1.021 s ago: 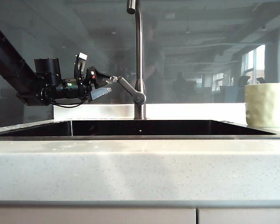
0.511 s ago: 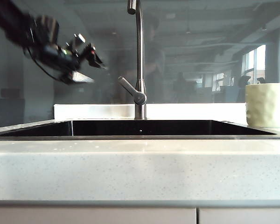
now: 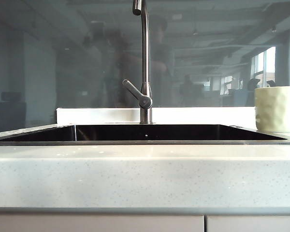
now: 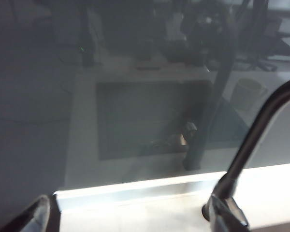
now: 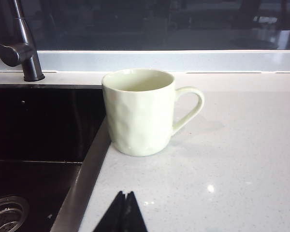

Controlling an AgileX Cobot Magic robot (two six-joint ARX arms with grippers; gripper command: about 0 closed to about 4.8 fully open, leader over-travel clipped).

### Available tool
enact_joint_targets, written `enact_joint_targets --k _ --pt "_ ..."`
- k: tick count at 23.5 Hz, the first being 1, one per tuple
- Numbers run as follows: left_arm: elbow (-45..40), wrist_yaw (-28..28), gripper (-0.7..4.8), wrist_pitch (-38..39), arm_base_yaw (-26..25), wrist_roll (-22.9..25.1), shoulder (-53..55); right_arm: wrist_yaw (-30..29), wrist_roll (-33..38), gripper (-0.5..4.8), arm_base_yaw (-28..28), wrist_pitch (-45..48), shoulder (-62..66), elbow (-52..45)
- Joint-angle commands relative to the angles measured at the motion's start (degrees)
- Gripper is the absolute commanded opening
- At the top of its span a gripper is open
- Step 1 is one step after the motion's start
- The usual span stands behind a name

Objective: Pick up the mug next to the sink, go to the faucet to get some water, pour the water into the sink, and finally put the mug back to its place.

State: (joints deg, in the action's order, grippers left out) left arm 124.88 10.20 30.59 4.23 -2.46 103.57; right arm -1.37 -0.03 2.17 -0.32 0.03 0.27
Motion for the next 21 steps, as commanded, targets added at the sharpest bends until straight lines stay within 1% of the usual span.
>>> enact_joint_targets --k 1,6,7,10,13,14,16,18,21 --pt "-0.3 -1.7 4.26 6.6 0.1 0.5 -5.2 -0.1 -0.2 -0.05 0.0 1.4 -0.1 -0.2" --pt "-0.3 -6.2 4.26 15.2 0.1 0.5 -13.0 -0.1 -0.2 -0.05 0.0 1.4 -0.1 -0.2" --pt "-0.3 -6.5 4.26 17.7 0.1 0.6 -15.5 -0.1 -0.2 -0.05 0.0 1.4 -0.1 -0.2" --pt "-1.6 -6.5 4.26 20.1 0.1 0.5 -19.8 -0.1 -0.2 -0.05 0.0 1.4 -0.1 -0.2" --pt "-7.3 -6.8 4.26 18.5 0.1 0.6 -25.6 -0.1 -0.2 -0.05 0.0 1.4 -0.1 -0.2" --pt "-12.9 -9.4 4.26 16.0 0.1 0.5 -30.0 -0.1 -0.2 -0.05 0.0 1.4 -0.1 -0.2" --pt "-18.9 -11.7 4.26 13.3 0.1 0.5 -34.3 -0.1 -0.2 -0.05 0.0 1.4 -0.1 -0.2" --pt "-25.5 -12.8 4.26 10.6 0.1 0.5 -38.4 -0.1 -0.2 -0.05 0.0 1.4 -0.1 -0.2" --pt "-36.1 -13.0 4.26 5.5 0.0 0.5 -44.3 -0.1 -0.2 -0.05 0.0 1.4 -0.1 -0.2"
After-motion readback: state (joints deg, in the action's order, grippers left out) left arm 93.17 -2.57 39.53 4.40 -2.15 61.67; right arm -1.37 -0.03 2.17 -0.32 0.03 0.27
